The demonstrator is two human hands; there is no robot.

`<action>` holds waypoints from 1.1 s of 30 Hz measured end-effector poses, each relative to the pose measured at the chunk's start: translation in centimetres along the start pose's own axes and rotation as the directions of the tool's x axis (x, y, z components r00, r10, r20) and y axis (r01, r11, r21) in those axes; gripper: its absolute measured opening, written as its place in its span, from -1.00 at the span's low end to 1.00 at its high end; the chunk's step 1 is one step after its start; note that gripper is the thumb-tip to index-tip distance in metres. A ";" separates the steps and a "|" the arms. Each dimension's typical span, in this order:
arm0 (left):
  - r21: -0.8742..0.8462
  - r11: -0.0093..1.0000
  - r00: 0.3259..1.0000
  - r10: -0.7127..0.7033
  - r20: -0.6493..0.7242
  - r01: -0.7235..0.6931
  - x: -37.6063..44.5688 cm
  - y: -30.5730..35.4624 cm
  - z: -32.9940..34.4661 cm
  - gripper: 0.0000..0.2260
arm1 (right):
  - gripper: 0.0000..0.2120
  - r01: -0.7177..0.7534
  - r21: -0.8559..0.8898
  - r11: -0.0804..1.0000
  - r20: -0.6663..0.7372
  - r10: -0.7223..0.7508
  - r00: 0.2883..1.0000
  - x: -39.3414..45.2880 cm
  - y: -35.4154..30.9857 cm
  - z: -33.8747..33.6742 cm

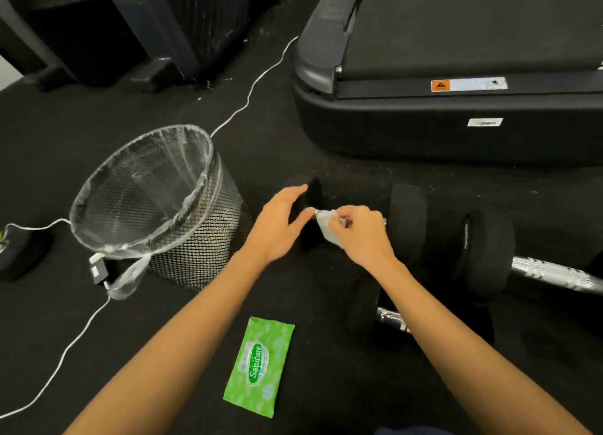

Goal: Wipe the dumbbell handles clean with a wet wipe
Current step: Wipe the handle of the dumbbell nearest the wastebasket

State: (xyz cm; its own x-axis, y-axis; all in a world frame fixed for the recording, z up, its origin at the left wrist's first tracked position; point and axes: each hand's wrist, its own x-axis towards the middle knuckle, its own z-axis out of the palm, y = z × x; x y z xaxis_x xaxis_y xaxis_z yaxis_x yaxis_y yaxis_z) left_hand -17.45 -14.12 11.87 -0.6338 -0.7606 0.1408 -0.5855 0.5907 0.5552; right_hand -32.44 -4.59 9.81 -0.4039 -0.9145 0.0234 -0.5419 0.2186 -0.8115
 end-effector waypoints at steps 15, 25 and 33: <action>-0.142 0.987 0.985 0.057 -0.164 -0.080 5.4 4.5 6.0 -0.91 | -0.65 -0.059 -0.083 0.995 -0.493 0.010 0.870 -0.3 5.8 -6.6; 0.160 0.837 0.849 0.529 0.007 -0.523 2.4 0.0 12.7 -0.61 | -0.59 -0.119 0.059 0.991 -0.319 0.131 0.939 -0.8 7.2 -5.2; 0.169 0.873 0.888 0.458 0.035 -0.457 3.1 1.2 13.7 -0.39 | -0.59 -0.119 0.037 0.992 -0.284 0.124 0.951 -0.8 7.4 -5.6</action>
State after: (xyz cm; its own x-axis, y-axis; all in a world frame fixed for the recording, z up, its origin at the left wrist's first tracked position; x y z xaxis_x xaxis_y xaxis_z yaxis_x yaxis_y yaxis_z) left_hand -27.06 -12.04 1.71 -0.8489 -0.3956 0.3507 -0.3070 0.9089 0.2823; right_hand -40.29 -0.28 7.05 -0.6609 -0.7454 0.0872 -0.4628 0.3132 -0.8293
